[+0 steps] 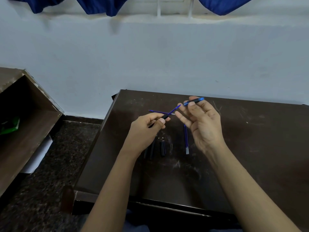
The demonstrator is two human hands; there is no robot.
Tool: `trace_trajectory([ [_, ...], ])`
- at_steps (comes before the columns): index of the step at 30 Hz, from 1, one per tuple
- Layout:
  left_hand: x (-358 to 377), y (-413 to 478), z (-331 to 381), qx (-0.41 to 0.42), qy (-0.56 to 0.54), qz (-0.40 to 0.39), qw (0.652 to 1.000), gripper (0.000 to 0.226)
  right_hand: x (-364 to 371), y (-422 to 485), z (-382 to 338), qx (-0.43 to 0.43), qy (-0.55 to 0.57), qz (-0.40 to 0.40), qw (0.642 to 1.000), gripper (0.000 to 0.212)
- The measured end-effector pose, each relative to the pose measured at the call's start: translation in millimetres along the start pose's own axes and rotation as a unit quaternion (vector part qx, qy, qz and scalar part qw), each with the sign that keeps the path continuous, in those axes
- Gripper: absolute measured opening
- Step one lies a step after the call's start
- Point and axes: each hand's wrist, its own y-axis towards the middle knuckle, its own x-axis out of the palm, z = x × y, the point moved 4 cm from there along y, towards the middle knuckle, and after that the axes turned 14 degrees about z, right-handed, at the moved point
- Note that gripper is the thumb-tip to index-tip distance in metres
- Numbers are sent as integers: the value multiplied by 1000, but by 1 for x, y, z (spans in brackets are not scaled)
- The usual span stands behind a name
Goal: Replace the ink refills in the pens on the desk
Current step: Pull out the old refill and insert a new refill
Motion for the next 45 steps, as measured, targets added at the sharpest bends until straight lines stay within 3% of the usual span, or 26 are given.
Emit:
trace_trajectory([
  [14, 2, 1, -2, 11, 17, 0, 1000, 24, 0, 0, 0, 2, -18, 4, 1000, 11],
  [21, 0, 0, -2, 16, 9, -3, 1000, 23, 1, -2, 2, -17, -93, -9, 995, 14],
  [29, 2, -1, -2, -18, -34, 19, 999, 24, 7, -7, 8, 13, -166, -36, 985, 13],
  [41, 4, -2, -1, -37, -35, 27, 998, 39, 13, -12, 9, 52, -176, -24, 983, 13],
  [45, 5, -2, -1, -34, -34, 23, 999, 30, 14, -13, 8, 49, -186, -11, 981, 14],
])
